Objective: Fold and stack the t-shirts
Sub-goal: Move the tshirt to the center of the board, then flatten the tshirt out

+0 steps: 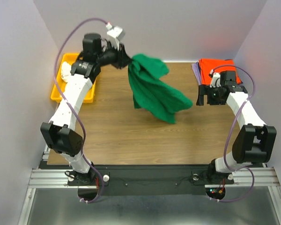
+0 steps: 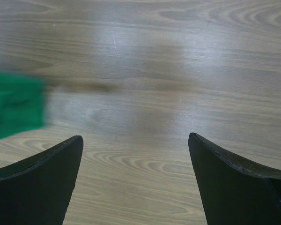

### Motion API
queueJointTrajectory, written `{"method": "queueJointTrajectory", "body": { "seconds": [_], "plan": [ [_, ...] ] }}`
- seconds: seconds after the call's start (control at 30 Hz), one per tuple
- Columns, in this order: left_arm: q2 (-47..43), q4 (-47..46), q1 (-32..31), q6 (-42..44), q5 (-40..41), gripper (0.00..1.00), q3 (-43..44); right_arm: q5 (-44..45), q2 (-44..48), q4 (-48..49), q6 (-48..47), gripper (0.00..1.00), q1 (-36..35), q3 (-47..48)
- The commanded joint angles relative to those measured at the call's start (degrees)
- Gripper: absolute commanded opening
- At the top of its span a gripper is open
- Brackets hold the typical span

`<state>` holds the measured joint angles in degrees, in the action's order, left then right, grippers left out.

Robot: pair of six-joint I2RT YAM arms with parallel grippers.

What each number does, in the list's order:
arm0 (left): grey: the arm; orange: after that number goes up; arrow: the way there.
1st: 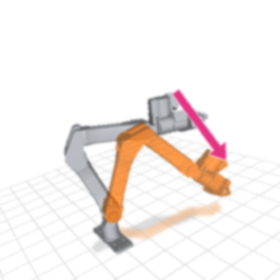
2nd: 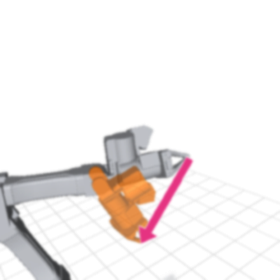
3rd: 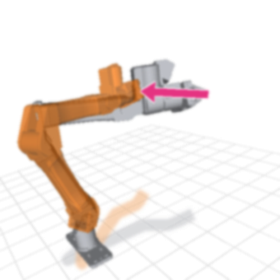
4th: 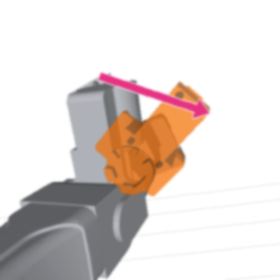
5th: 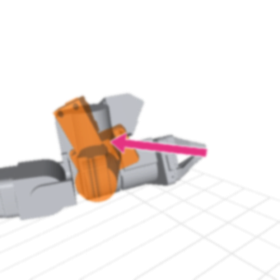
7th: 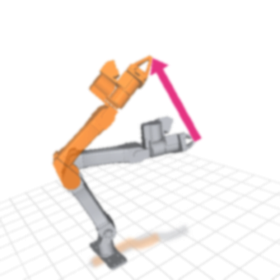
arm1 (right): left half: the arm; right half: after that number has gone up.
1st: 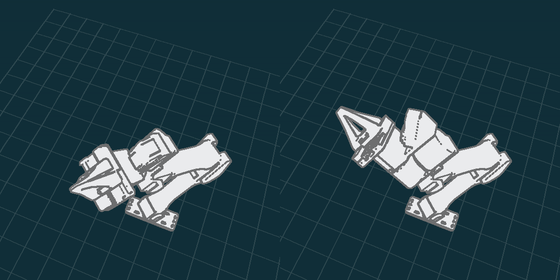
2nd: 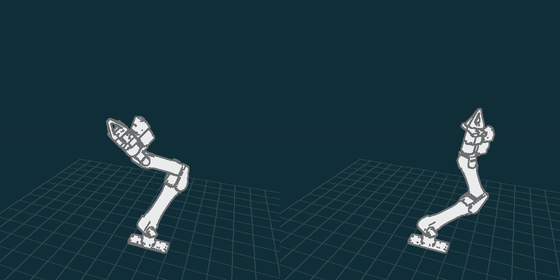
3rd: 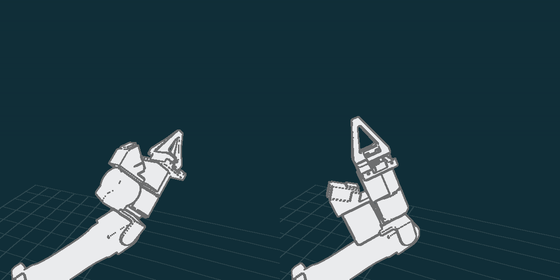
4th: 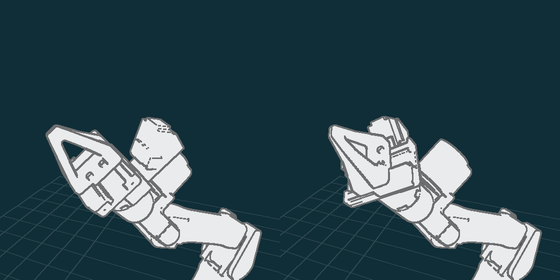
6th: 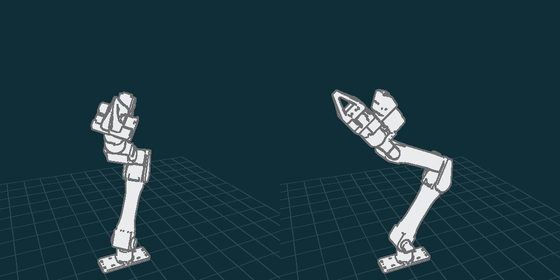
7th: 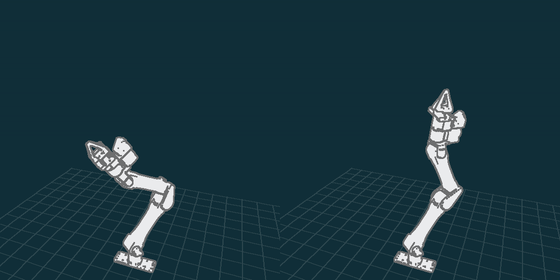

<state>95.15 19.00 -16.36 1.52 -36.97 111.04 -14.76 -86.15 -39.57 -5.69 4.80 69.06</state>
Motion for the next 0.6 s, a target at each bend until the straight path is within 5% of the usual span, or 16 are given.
{"method": "queueJointTrajectory", "body": {
  "seconds": [0.0,0.07,0.2,0.33,0.57],
  "plan": [
    [-4.97,-0.45,5.62,3.41,-3.27,0.32,-19.46,-0.26,3.00,-2.17,-3.17,1.00,0.56,2.92],
    [-7.00,-3.43,12.45,3.22,-6.35,0.47,-29.86,-2.28,2.66,-3.31,-4.93,1.00,0.48,3.28],
    [-7.35,-1.61,17.49,10.07,-3.11,0.52,-35.02,-7.20,0.72,-4.81,-6.96,0.96,0.21,3.36],
    [-7.18,1.20,16.72,15.52,-1.53,0.52,-36.34,-12.04,-1.65,-4.90,-7.31,0.83,-0.84,3.63],
    [-2.79,0.42,10.04,21.25,4.98,0.59,-39.15,-9.50,-8.94,-2.18,-6.88,0.82,-7.25,5.12]
  ]
}}
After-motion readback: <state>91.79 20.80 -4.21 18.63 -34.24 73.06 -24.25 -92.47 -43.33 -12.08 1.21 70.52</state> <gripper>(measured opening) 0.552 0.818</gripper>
